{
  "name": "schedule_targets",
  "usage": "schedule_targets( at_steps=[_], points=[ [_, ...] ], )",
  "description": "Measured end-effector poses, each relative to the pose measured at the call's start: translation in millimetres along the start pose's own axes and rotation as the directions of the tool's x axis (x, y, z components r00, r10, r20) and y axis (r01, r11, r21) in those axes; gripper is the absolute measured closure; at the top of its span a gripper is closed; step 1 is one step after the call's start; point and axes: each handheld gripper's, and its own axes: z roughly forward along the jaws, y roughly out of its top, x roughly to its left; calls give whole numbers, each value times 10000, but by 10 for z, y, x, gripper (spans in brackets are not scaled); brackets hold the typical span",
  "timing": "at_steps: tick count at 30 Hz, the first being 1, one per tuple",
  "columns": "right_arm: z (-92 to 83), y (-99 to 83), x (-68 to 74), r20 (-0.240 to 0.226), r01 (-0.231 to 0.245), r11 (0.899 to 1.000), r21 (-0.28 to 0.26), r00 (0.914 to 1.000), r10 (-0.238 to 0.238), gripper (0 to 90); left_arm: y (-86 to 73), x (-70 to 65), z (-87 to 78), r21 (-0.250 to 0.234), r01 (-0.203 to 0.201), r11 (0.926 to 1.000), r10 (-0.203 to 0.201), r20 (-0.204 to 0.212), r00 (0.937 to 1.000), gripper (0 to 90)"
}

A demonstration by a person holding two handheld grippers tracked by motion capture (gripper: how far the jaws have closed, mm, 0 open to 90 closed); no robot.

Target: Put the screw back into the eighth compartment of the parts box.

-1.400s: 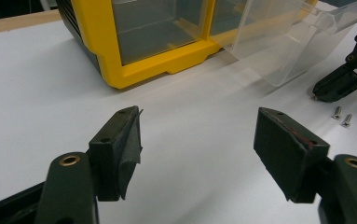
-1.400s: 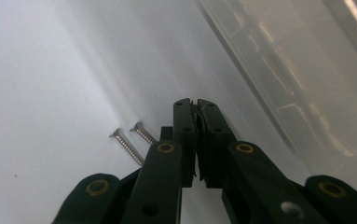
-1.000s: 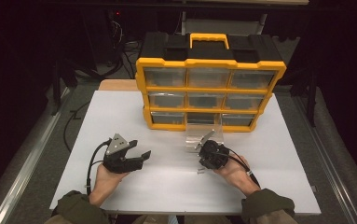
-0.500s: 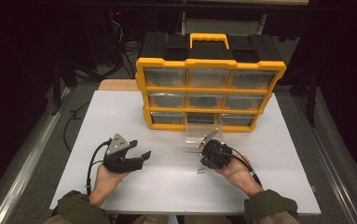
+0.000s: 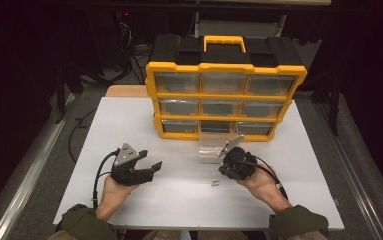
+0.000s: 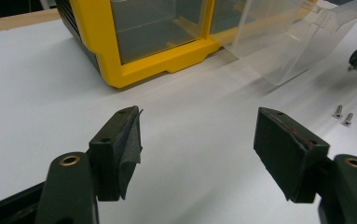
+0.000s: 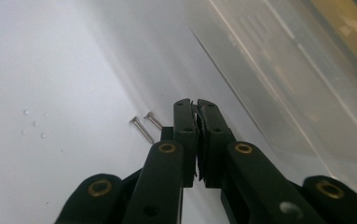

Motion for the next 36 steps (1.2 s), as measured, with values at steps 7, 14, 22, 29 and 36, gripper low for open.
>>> schedule_targets(
  at_steps=[7,14,22,29,36],
  points=[
    [-137,16,-8,-81,32,9998,-218,10000,-34,897,-1,0,-14,-164,-24,9999,22,-102,9999,324],
    [-266,29,-18,-175,-17,9990,-446,9998,9,897,-2,-20,-33,-496,-145,9987,134,-228,9996,323],
    [-386,58,-37,-141,-121,9977,-662,9998,112,897,-45,-8,-115,-843,91,9964,-115,-288,9995,317],
    [-458,76,-95,-91,-226,9958,-890,9997,219,897,-61,-15,-164,-1010,24,9949,-59,-344,9994,316],
    [-513,106,-155,-34,-548,9938,-971,9985,548,897,-75,-4,-196,-1098,54,9939,-92,-338,9994,314]
  ],
)
